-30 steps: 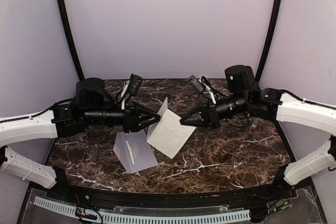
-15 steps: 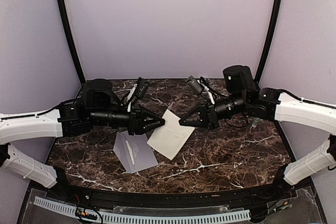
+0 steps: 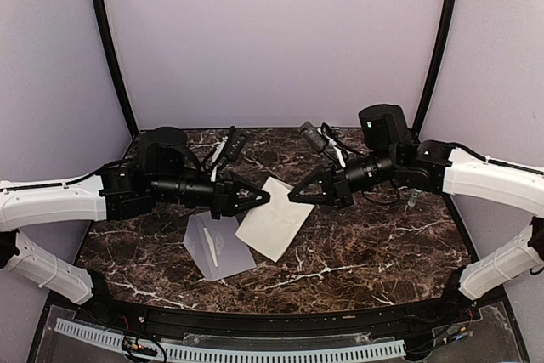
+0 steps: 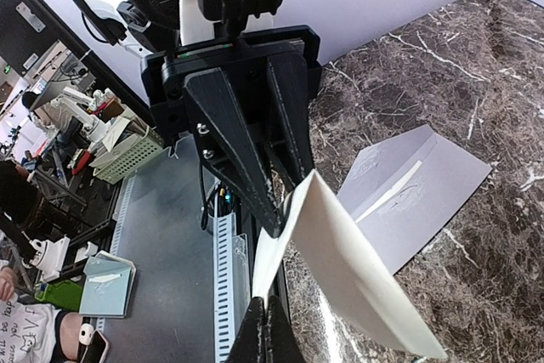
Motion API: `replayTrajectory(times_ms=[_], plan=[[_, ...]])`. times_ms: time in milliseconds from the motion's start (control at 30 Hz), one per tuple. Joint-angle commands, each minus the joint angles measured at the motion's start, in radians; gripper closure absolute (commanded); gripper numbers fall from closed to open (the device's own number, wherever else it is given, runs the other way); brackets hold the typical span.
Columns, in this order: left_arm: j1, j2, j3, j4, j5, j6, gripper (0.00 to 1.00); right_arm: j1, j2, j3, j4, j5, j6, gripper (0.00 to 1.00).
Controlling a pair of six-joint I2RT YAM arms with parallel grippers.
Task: Place the letter into the envelope and seal it
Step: Fold the letter.
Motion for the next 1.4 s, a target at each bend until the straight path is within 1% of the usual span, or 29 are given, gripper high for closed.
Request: replayTrajectory(times_ms=[0,233,333,567,600,633,733,833,1000,1100,1200,1233,1300,1333,1367], plan=[[-0.008,-0.018,0.012,0.051,0.027,-0.012,0.87,0.006,0.012,0.030,0.002,0.000,-0.022,1.00],[-0.007,-0.046,-0.011,0.066,0.029,-0.026,0.94,0.006,0.014,0.031,-0.003,0.026,-0.025,1.00],[-0.007,-0.052,-0.016,0.068,0.036,-0.030,1.00,0.006,0.017,0.029,-0.006,0.038,-0.025,1.00],[-0.007,-0.062,-0.023,0.062,0.036,-0.024,1.00,0.006,0.003,0.025,-0.011,0.052,-0.024,1.00],[-0.007,-0.062,-0.022,0.058,0.039,-0.023,1.00,0.006,-0.003,0.026,-0.012,0.055,-0.022,0.95],[-0.008,-0.062,-0.021,0.055,0.041,-0.019,1.00,0.006,-0.010,0.026,-0.015,0.060,-0.022,0.85],[-0.008,-0.062,-0.016,0.032,0.047,-0.011,1.00,0.005,-0.040,0.022,-0.015,0.074,-0.023,0.62],[-0.008,-0.058,-0.011,0.013,0.086,-0.001,1.00,0.005,-0.068,0.024,-0.015,0.096,-0.029,0.43],[-0.010,-0.023,0.008,0.003,0.214,-0.002,1.00,0.006,-0.084,0.047,0.011,0.107,-0.049,0.27],[-0.021,-0.010,0.023,0.001,0.266,-0.005,1.00,0.011,-0.064,0.071,0.016,0.076,-0.059,0.21],[-0.034,0.009,0.042,-0.013,0.286,0.001,1.00,0.027,-0.026,0.100,0.006,0.051,-0.071,0.19],[-0.040,0.017,0.051,-0.022,0.289,0.002,1.00,0.034,-0.012,0.112,-0.003,0.042,-0.075,0.22],[-0.044,0.027,0.064,-0.035,0.290,0.007,1.00,0.046,0.019,0.138,-0.024,0.004,-0.084,0.37],[-0.044,0.030,0.066,-0.038,0.291,0.009,1.00,0.053,0.033,0.147,-0.032,-0.013,-0.086,0.41],[-0.045,0.033,0.070,-0.039,0.294,0.010,1.00,0.062,0.043,0.154,-0.039,-0.025,-0.091,0.43]])
